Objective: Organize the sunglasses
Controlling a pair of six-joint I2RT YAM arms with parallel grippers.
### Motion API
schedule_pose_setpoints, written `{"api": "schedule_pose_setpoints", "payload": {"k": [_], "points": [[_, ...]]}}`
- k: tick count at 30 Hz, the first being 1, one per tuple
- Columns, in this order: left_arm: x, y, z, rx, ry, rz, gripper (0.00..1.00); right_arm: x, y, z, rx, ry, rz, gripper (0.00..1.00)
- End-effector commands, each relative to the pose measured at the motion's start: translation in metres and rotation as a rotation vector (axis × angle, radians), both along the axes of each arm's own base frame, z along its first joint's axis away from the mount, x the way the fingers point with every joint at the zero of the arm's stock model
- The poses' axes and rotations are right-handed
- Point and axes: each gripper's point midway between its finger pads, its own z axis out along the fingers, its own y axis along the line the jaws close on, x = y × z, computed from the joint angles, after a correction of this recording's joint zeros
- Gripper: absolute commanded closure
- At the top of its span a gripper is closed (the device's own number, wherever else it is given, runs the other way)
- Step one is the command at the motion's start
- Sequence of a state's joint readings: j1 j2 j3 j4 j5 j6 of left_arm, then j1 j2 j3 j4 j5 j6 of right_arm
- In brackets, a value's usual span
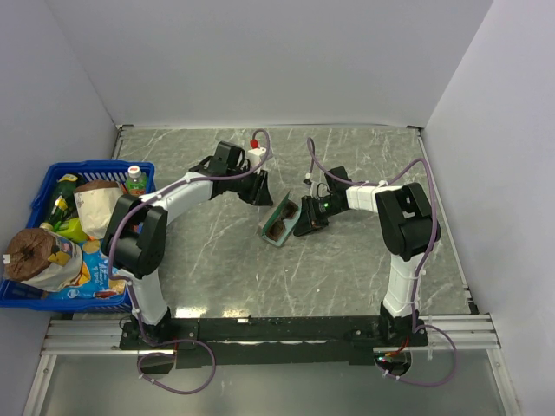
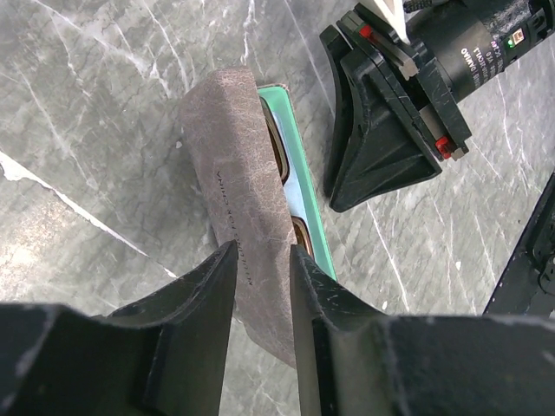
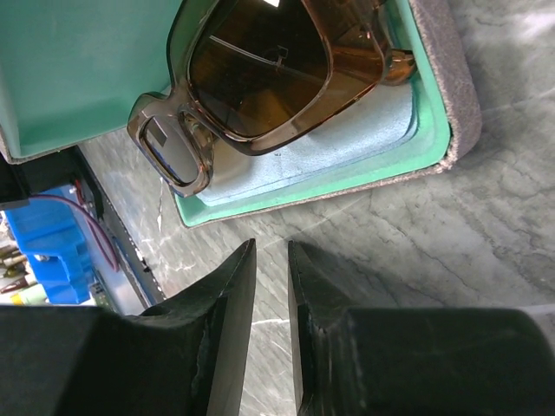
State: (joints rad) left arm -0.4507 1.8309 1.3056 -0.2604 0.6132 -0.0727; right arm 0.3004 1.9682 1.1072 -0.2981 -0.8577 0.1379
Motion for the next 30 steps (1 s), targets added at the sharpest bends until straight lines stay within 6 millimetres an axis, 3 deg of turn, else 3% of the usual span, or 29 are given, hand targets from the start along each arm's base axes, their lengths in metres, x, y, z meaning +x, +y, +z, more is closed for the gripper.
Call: {"api": "schedule_pose_setpoints", "payload": {"k": [1, 13, 21, 30], "points": [[-0.004, -0.004, -0.006, 0.003, 0.015, -0.014, 0.64, 0.013, -0.002, -0.003, -0.016, -0.020, -0.031, 0.72], [-0.011, -0.008, -0.021, 0.030, 0.043, -0.031, 0.65, 0.014, 0.000, -0.005, -0.001, -0.016, -0.019, 0.72], [-0.013, -0.011, -0.022, 0.026, 0.045, -0.042, 0.75, 0.017, -0.001, -0.008, -0.008, -0.024, -0.020, 0.72], [-0.016, -0.013, -0.022, 0.023, 0.050, -0.052, 0.78, 0.021, -0.002, -0.009, -0.018, -0.042, -0.033, 0.74]]}}
